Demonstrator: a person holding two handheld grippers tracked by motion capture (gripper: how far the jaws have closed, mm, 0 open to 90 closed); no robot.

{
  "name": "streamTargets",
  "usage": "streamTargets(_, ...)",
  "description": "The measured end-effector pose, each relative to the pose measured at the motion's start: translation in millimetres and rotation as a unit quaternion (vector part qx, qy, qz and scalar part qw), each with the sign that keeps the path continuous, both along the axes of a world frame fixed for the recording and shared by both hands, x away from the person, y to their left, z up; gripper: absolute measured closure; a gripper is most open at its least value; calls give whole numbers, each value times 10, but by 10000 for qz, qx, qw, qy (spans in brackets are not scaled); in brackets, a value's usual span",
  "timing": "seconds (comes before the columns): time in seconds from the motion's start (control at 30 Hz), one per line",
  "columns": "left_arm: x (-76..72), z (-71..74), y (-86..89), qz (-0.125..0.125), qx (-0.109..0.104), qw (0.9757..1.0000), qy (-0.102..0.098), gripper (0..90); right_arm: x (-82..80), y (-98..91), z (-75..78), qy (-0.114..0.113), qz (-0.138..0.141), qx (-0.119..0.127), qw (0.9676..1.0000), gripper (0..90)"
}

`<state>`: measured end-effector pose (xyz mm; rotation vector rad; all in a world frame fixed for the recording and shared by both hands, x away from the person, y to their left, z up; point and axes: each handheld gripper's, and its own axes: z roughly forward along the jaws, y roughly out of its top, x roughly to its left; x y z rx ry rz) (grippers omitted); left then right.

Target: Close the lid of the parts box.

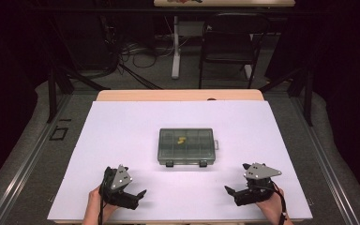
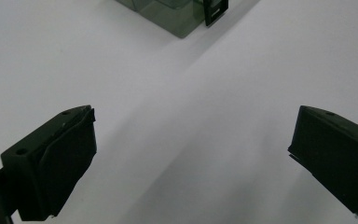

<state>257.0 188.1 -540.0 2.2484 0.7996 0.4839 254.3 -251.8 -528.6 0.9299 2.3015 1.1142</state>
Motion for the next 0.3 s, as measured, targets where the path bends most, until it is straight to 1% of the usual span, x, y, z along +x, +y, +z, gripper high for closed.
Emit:
streamTargets(0.03,-12,0,3,0,0,10000,7,0,-12,-3,-2,13,-12,37,10000,0)
streamTargets(0.07,-25,-3,5,8,-24,10000,5,0,-22,-7,-1,8,-10,10,10000,0)
streamTargets(0.17,-44,1,6,7,-12,10000,-18,0,-48,-13,-7,24,-2,35,10000,0)
streamTargets(0.23,-43,2,3,-1,5,10000,-31,0,-60,-15,-3,100,57,174,9998,0)
streamTargets(0.27,-40,-2,2,-5,3,10000,-40,0,-69,-10,2,110,56,189,9997,0)
streamTargets(0.3,-37,-6,1,-5,3,10000,-38,0,-73,-4,7,75,49,133,9999,0)
